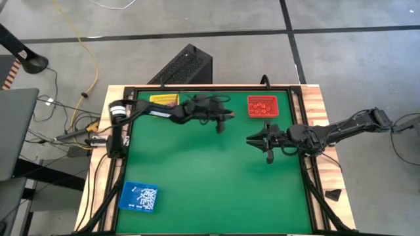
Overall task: Sort Halloween decoration
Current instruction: Put the pumpkin toy into the orange bin
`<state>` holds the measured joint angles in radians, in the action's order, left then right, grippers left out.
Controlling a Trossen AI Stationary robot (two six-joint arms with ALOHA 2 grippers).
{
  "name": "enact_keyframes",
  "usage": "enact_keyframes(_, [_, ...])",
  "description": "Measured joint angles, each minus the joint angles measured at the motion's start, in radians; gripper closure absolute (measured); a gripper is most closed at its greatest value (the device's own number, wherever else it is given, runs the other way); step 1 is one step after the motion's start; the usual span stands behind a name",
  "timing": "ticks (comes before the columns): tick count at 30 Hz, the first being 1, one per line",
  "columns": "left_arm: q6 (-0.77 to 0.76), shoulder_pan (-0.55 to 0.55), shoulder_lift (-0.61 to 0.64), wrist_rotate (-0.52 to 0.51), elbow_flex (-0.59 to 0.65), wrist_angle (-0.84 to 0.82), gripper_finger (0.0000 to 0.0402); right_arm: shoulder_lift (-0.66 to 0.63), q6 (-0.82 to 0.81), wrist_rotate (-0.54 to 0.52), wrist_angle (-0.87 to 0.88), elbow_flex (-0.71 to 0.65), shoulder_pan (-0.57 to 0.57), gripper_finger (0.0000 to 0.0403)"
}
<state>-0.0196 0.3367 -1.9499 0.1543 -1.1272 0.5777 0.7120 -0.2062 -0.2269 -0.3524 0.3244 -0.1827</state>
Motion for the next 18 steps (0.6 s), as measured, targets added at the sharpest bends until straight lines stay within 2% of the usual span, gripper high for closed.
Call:
enact_keyframes(2, [-0.036,-0.003,-0.069,-0.005,-0.107,-0.008,0.0320,0.000,-0.001,-0.003,-0.007,0.001,0.004,0.0294])
enact_keyframes(6, [-0.082,-0.003,-0.216,-0.011,-0.356,-0.149,0.0320,0.000,-0.002,-0.003,-0.003,0.016,0.010,0.0294])
enact_keyframes(12, [-0.079,0.013,-0.412,-0.098,-0.752,-0.464,0.0320,-0.001,0.005,-0.003,-0.003,0.023,0.006,0.0294])
enact_keyframes(15, [-0.100,0.024,-0.505,-0.083,-0.901,-0.564,0.0319,-0.012,0.019,-0.004,-0.004,0.023,0.005,0.0294])
enact_keyframes(18, [-0.106,0.027,-0.569,-0.077,-1.010,-0.595,0.0319,-0.013,0.031,-0.004,-0.002,0.023,0.005,0.0294])
